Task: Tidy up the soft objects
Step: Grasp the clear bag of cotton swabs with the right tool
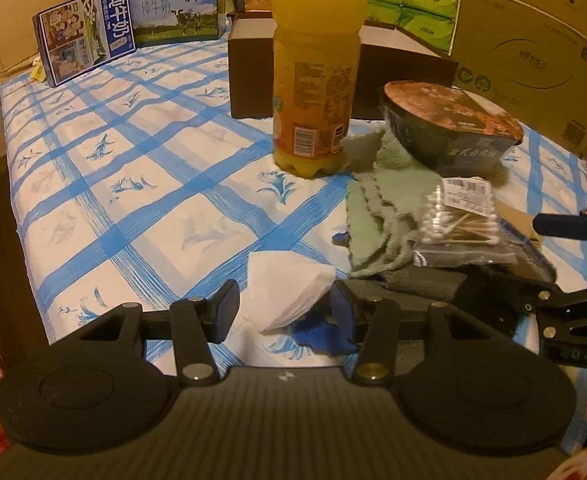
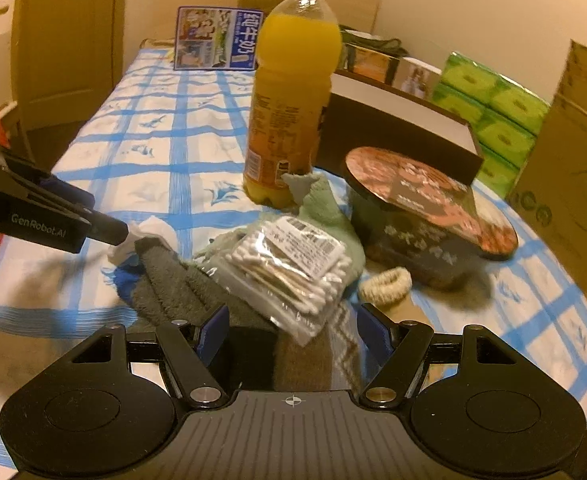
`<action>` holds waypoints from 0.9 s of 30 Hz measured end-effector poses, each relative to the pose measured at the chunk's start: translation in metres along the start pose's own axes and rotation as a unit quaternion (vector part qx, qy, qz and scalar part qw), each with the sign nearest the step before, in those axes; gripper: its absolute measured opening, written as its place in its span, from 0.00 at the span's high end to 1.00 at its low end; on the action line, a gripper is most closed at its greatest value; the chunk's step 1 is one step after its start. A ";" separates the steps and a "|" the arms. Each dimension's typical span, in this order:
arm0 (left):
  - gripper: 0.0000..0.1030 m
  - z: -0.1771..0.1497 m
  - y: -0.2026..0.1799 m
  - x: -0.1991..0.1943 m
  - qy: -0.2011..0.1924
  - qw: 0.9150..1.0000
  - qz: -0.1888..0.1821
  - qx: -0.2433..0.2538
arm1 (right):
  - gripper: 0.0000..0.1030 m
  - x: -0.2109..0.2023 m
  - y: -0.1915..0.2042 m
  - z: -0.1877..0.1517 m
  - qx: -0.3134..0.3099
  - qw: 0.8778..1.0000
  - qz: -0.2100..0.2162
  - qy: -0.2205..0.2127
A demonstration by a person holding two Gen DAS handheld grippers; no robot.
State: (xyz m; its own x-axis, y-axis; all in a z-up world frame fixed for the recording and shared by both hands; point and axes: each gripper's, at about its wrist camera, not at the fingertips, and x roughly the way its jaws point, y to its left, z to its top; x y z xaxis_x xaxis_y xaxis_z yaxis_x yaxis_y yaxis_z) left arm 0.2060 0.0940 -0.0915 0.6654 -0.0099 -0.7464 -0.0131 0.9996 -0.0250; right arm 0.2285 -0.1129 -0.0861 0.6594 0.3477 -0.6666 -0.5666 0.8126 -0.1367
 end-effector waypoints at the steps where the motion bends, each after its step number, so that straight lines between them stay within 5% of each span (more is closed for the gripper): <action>1: 0.55 0.000 0.001 0.003 0.001 1.000 0.001 -0.001 | 0.31 0.004 0.001 0.001 -0.011 1.000 -0.003 0.000; 9: 0.55 0.003 0.008 0.021 0.008 1.000 0.001 -0.007 | 0.31 0.031 0.012 0.004 -0.110 0.994 -0.024 -0.008; 15: 0.55 0.004 0.011 0.028 0.009 1.000 -0.001 -0.006 | 0.31 0.049 0.011 0.003 -0.121 0.993 -0.013 -0.002; 18: 0.55 0.003 0.013 0.030 0.009 1.000 -0.002 -0.005 | 0.60 0.052 0.005 0.003 -0.103 0.995 -0.010 -0.004; 27: 0.55 0.002 0.013 0.028 0.008 1.000 -0.002 -0.003 | 0.78 0.032 -0.012 0.010 -0.027 0.999 0.018 -0.022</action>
State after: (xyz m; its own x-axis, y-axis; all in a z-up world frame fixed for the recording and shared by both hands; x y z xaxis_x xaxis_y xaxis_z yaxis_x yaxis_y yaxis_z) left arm 0.2253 0.1069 -0.1113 0.6531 -0.0150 -0.7571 -0.0147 0.9994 -0.0325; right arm 0.2613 -0.1066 -0.0980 0.6588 0.3966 -0.6393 -0.6153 0.7730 -0.1544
